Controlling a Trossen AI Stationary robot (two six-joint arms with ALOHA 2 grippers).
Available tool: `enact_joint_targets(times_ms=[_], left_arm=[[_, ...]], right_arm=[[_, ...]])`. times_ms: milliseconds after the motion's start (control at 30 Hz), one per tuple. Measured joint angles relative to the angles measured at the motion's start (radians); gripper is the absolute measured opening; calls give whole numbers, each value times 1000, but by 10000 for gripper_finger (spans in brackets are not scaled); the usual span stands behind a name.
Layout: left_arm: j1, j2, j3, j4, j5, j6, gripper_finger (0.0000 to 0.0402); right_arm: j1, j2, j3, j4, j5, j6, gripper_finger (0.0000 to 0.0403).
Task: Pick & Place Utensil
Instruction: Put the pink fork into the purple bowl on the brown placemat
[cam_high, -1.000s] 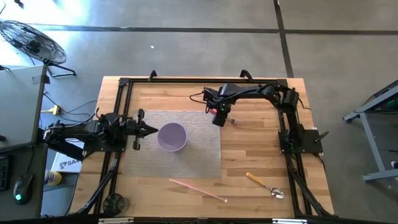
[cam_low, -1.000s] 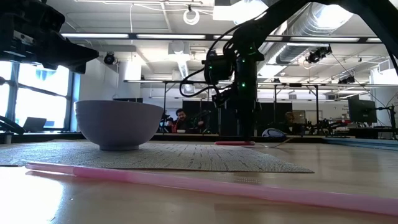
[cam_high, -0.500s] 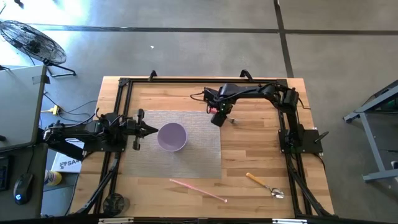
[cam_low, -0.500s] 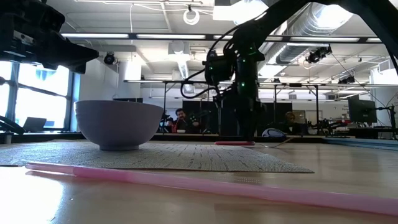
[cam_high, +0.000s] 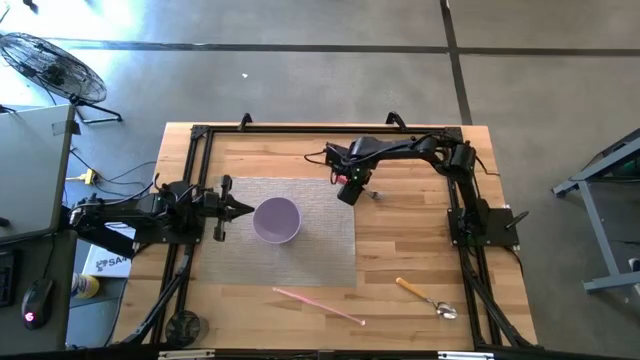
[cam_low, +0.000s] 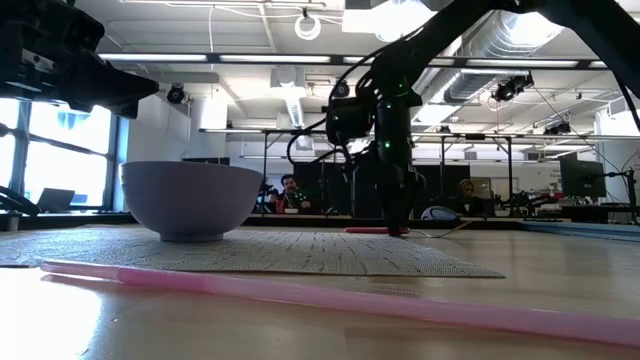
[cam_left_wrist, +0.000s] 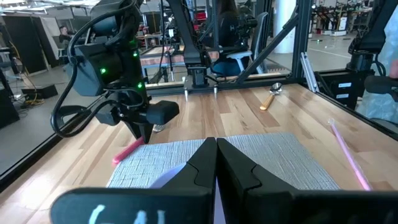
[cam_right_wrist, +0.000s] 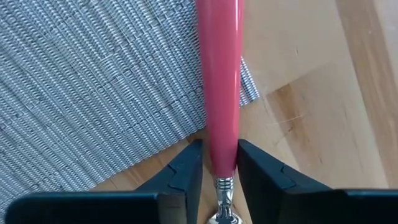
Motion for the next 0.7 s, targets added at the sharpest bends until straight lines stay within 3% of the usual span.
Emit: enact_joint_targets(times_ms=[267,700], left_arm=[[0,0,0,0,0,0,1],[0,0,0,0,0,0,1]], right_arm=[[-3,0,-1,2,-8,22,57],[14,-20,-6,8,32,17,50]])
